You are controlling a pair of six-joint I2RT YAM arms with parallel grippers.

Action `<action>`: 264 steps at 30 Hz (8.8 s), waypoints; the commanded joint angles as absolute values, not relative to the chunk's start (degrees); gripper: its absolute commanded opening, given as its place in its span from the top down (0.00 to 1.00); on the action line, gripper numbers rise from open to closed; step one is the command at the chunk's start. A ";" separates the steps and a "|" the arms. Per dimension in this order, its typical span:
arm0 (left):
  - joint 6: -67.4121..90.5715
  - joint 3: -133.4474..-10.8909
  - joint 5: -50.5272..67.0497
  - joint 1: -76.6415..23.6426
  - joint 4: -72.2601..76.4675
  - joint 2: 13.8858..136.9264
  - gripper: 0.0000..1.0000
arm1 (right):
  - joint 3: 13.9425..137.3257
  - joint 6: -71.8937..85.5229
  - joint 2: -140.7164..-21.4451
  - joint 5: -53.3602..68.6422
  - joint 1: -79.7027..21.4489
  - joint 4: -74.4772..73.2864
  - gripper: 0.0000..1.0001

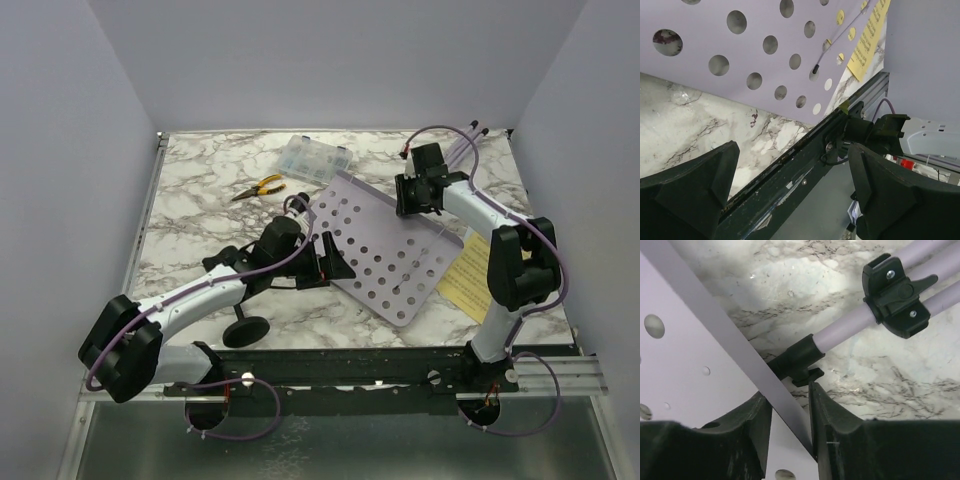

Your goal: Set up the instrument practice props

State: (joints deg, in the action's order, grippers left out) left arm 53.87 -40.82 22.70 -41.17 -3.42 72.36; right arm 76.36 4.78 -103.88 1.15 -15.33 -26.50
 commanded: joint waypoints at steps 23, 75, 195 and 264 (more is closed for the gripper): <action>70.89 -34.82 -6.88 -41.53 5.90 66.86 0.01 | 66.73 -3.07 -92.03 9.84 -16.57 -12.84 1.00; 38.81 -64.60 -3.52 -36.91 -20.99 53.59 1.00 | 71.62 35.93 -75.32 49.20 -15.91 4.36 0.88; 30.11 -69.07 -20.74 -36.25 -36.51 42.96 0.01 | 51.13 23.88 -78.04 0.27 -18.49 62.30 1.00; 8.21 -50.18 -31.83 -60.82 25.93 87.79 0.61 | 50.76 -4.70 -62.81 -26.15 -37.30 50.21 0.99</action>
State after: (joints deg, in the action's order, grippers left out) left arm 10.68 -50.43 -28.42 -61.78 29.36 88.14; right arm 44.82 0.58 -67.79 -28.16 -37.47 42.15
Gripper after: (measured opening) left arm 0.382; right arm 0.276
